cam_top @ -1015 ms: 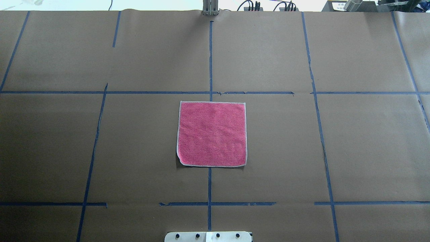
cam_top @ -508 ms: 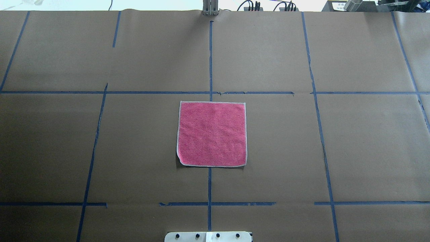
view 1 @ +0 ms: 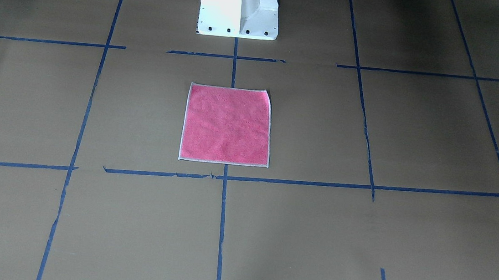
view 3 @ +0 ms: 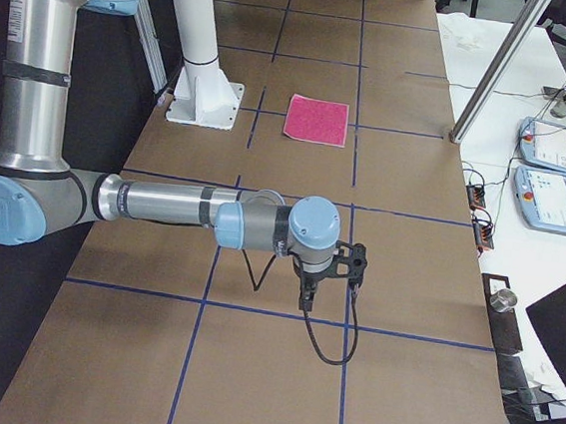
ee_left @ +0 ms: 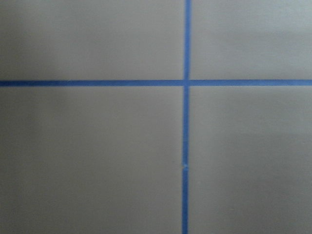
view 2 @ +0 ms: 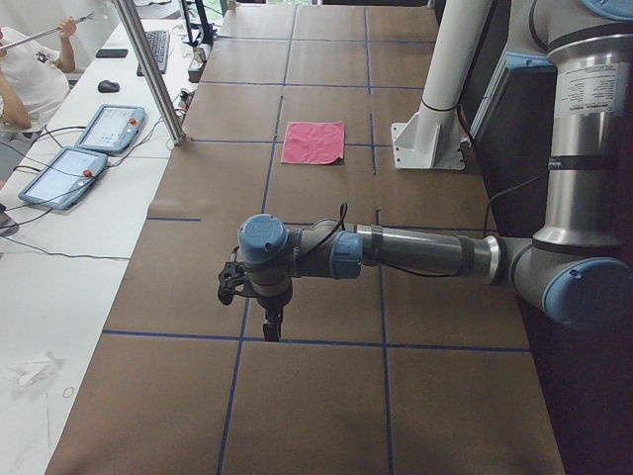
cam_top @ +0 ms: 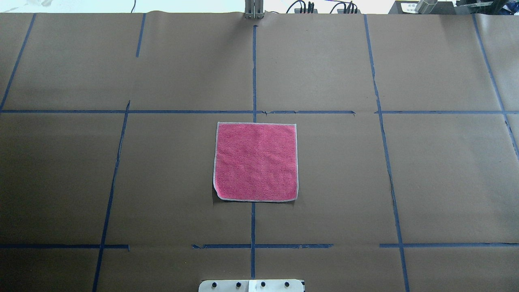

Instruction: Fold towel twice with both arms

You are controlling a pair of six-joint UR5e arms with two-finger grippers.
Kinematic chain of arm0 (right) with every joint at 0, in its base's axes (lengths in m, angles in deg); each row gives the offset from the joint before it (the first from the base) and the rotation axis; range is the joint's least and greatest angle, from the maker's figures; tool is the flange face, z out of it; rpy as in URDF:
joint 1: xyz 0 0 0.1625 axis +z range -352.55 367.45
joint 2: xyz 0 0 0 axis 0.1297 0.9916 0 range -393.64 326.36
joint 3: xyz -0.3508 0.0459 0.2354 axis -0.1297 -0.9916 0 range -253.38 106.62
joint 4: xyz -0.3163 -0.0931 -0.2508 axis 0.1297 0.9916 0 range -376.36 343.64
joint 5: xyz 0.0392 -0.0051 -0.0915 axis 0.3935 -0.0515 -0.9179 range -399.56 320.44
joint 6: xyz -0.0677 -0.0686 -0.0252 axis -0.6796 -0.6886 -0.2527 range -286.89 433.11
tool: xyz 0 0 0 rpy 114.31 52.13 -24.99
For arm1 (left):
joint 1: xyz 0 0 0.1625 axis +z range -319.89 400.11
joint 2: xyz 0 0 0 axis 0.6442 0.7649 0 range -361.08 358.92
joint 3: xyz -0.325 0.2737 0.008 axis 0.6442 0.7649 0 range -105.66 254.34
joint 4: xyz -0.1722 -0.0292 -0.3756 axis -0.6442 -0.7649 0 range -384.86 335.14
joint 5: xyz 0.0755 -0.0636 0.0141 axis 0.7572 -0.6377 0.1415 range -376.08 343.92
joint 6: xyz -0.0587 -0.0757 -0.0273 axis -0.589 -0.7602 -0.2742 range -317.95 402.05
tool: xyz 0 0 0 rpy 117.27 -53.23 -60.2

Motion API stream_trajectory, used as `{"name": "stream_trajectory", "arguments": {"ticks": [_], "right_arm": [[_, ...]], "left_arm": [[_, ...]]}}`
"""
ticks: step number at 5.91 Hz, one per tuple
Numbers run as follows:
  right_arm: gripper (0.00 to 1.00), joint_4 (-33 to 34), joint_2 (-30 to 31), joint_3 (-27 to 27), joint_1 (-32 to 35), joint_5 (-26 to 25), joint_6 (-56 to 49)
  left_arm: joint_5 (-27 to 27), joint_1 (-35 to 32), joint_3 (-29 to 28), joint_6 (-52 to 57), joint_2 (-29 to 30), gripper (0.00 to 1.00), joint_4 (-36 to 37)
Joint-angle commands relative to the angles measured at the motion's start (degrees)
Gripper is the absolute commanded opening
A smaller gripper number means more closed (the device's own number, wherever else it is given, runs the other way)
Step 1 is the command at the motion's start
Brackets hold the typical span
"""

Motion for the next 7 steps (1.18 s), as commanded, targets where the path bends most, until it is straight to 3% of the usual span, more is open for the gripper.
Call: {"name": "stream_trajectory", "arguments": {"ticks": [1, 2, 4, 6, 7], "right_arm": [[1.00, -0.53, -3.28, 0.08, -5.57, -0.32, 2.47], [1.00, -0.53, -5.64, 0.08, -7.35, -0.33, 8.84], [1.00, -7.44, -7.06, 0.34, -12.69, -0.33, 19.81], [1.00, -12.81, -10.13, 0.43, -19.73, -2.16, 33.98], [1.00, -13.62, -12.23, 1.82, -24.11, -6.18, 40.65]], "left_arm": [[-0.17, 10.52, 9.27, -13.14, 1.30, 1.00, 0.09], [-0.26, 17.02, 12.10, -24.19, 4.96, 1.00, 0.00], [1.40, 31.68, 14.15, -50.27, 15.75, 1.00, 0.00], [12.96, 47.95, 13.63, -72.99, 26.14, 0.99, -0.09], [18.32, 54.98, 13.02, -80.04, 28.62, 0.97, -0.09]]}}
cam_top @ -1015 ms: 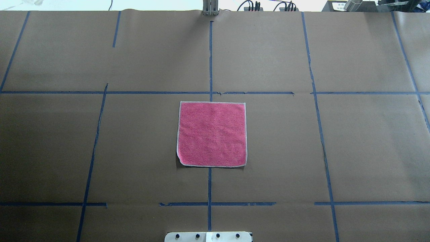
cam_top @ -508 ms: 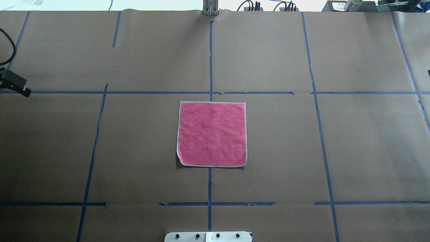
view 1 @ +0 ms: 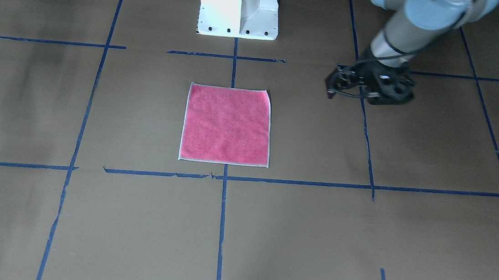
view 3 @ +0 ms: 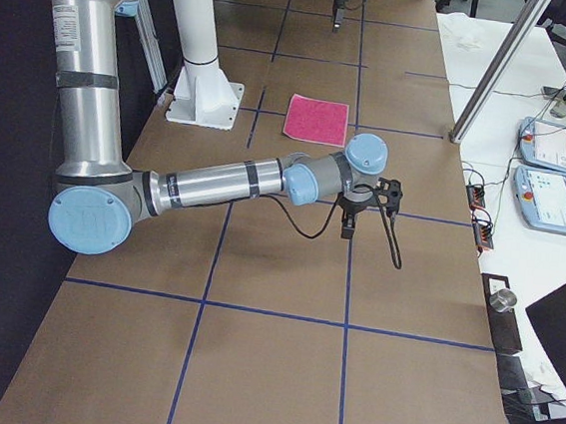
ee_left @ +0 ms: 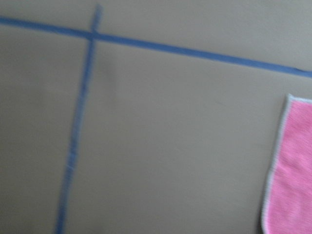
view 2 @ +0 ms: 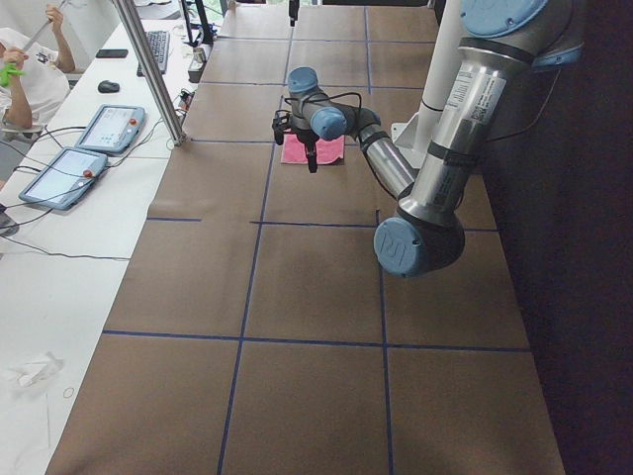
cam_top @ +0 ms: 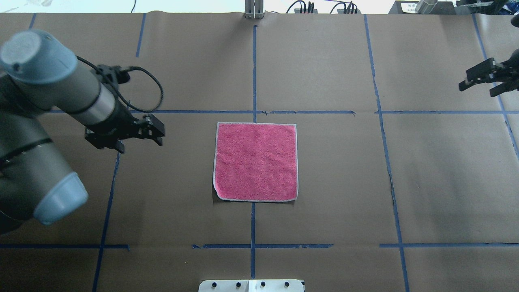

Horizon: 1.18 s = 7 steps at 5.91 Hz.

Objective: Fold towel twice with both arms
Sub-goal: 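Move the left gripper to the pink towel's near edge while the right approaches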

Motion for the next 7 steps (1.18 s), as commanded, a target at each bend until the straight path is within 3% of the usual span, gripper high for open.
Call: {"name": "stream_trajectory", "arguments": {"ticks": [1, 2, 4, 7], "right_arm": [[1.00, -1.45, -3.89, 2.13, -7.86, -4.20, 14.15], [1.00, -1.45, -4.86, 4.23, -11.29, -5.78, 19.71], [1.00, -1.45, -6.89, 7.50, -18.68, -11.49, 29.93], [1.00, -1.45, -7.69, 7.77, -20.02, -11.95, 31.37]], "left_arm": [[7.79, 10.63, -2.22, -11.80, 5.38, 0.94, -0.02], [8.07, 11.97, -6.33, -13.32, 7.84, 0.92, -1.50], [11.59, 14.00, -14.77, -17.53, 9.62, 0.84, -11.49], [11.68, 16.20, -16.13, -17.64, 9.44, 0.54, -12.50]]}}
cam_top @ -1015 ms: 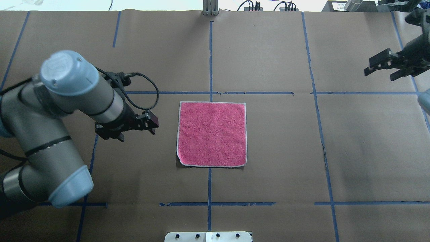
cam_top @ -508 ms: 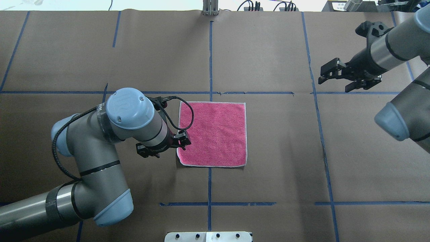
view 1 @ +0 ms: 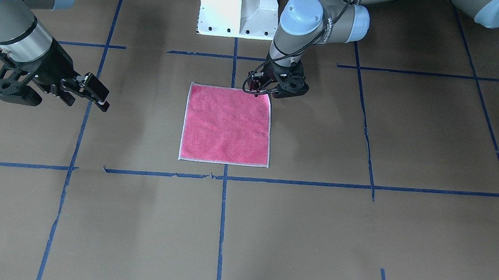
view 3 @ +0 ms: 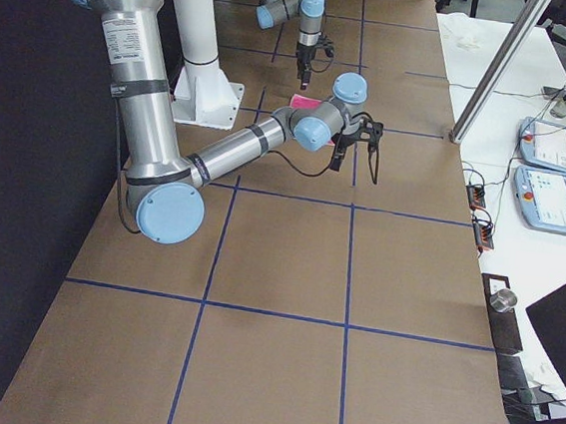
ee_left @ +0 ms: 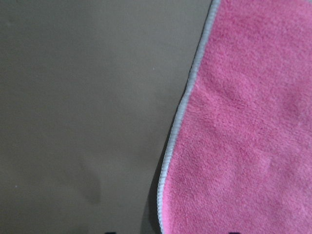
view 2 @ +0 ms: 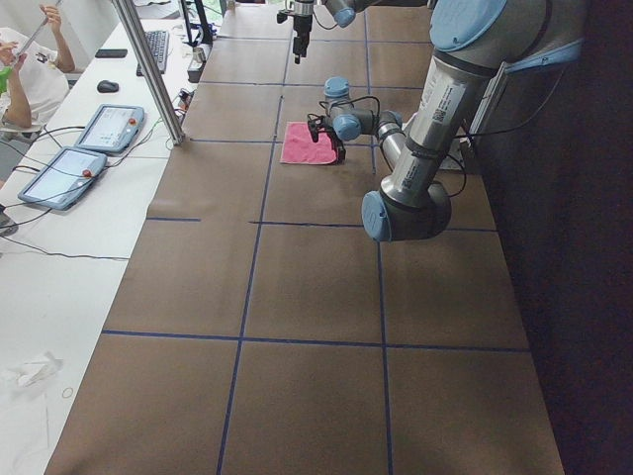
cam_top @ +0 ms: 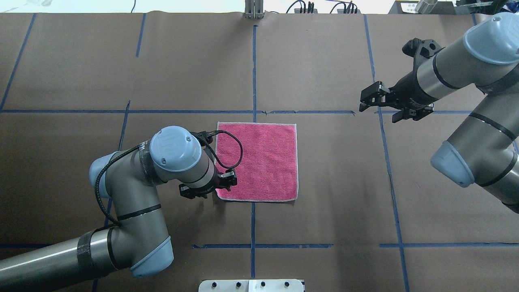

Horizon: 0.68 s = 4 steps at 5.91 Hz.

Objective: Fold towel twice with both arms
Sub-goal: 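Move the left gripper to the pink towel's near edge while the right approaches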

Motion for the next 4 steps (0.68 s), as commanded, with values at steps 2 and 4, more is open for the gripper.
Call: {"name": "stream_trajectory", "arguments": {"ticks": [2, 4], "right_arm": [[1.00, 0.00, -0.08, 0.05, -0.33, -0.10, 0.37], [1.00, 0.09, -0.08, 0.05, -0.76, -0.27, 0.37]], "left_arm": [[0.82, 1.19, 0.01, -0.18, -0.12, 0.27, -0.03], [0.91, 1.02, 0.36, 0.00, -0.12, 0.08, 0.14]]}}
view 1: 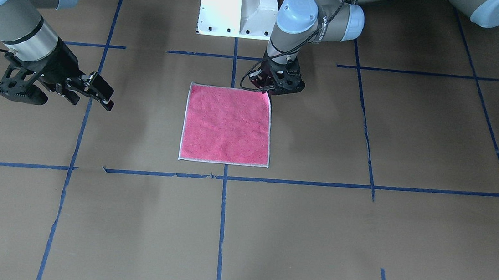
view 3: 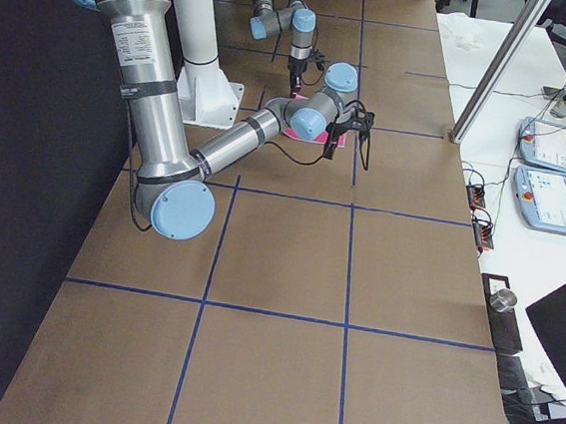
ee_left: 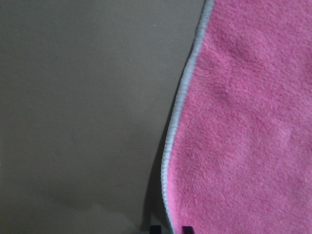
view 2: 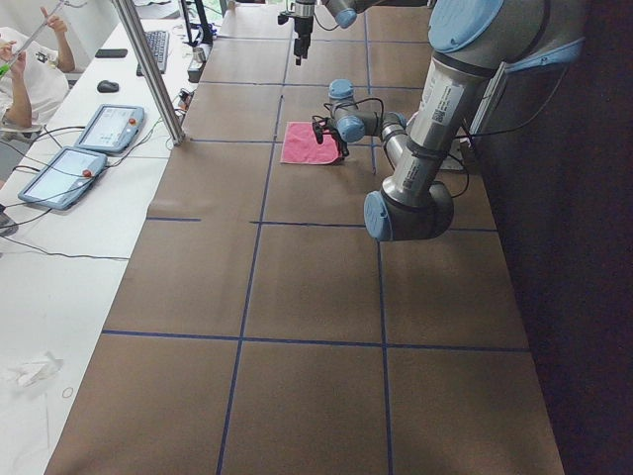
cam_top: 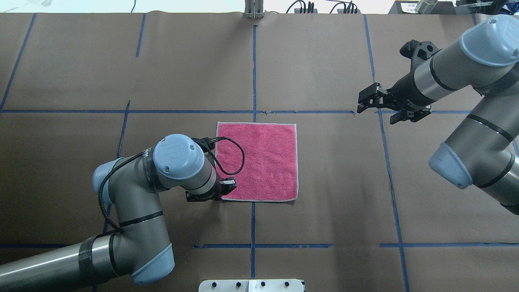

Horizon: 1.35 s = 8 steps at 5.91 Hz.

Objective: Fold towel twice with both arms
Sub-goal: 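Move the left gripper to the pink towel's near edge while the right approaches, then grasp the two near corners of the pink towel with both grippers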

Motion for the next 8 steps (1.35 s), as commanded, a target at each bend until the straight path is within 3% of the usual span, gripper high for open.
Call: {"name": "stream_trajectory", "arguments": {"ticks": [1, 3, 5, 8], "right_arm": [[1.00, 0.02, -0.09, 0.00, -0.54, -0.43, 0.09], [1.00, 0.02, -1.39, 0.00, -5.52, -4.54, 5.57], [1.00, 0.37, -4.12, 0.00, -17.45, -15.86, 16.21], [0.97, 1.16, -7.46, -1.83, -28.47, -24.85, 22.58]], "left_arm": [[0.08, -0.24, 0.07, 0.16, -0.08, 0.05, 0.22], [-0.10, -0.86, 1.03, 0.25, 0.09, 0.01, 0.30], [-0.10, -0.86, 1.03, 0.16, 0.18, 0.01, 0.30], [-0.10, -0.86, 0.86, 0.08, 0.10, 0.01, 0.30]]}}
